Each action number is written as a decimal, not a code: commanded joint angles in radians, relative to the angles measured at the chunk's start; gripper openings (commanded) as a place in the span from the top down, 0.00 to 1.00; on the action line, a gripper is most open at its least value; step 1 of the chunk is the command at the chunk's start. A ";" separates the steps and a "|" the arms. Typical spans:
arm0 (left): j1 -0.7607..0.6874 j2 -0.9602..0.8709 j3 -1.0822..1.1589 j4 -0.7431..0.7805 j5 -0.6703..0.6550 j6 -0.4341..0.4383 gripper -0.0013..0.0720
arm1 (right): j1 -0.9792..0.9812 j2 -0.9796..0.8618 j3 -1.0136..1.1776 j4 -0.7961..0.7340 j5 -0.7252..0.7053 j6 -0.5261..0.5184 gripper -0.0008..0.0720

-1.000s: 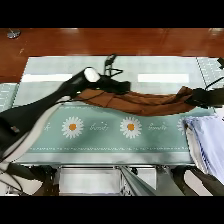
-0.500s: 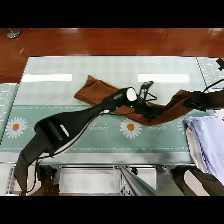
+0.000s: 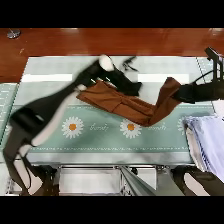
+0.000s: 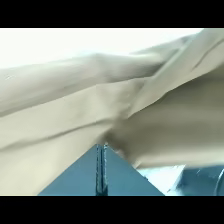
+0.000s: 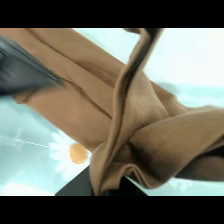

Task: Fold the shirts.

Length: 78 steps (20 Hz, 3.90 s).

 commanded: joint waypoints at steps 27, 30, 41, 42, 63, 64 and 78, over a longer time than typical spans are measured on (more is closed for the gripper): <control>0.523 1.441 -1.339 0.195 0.280 -0.110 0.95 | 0.278 -0.996 0.992 0.513 0.056 -0.024 0.13; 0.523 1.440 -1.339 0.195 0.283 -0.110 0.95 | 0.071 -0.813 0.871 0.249 0.339 -0.077 0.13; 0.518 1.348 -1.341 0.179 0.359 -0.110 0.95 | 0.086 -0.414 -0.313 0.425 -0.368 -0.044 0.13; 0.512 1.332 -1.341 0.175 0.362 -0.110 0.95 | 0.107 -0.453 -0.313 0.464 -0.389 -0.045 0.13; 0.337 1.183 -1.341 0.172 0.471 -0.110 0.95 | 0.024 -0.695 1.010 0.191 0.202 0.154 0.95; 0.337 1.183 -1.341 0.172 0.468 -0.110 0.95 | -0.027 -0.662 1.010 0.174 0.225 0.169 0.95; 0.336 1.183 -1.341 0.101 0.496 -0.083 0.95 | -0.723 -0.100 0.528 -0.322 0.537 0.287 0.95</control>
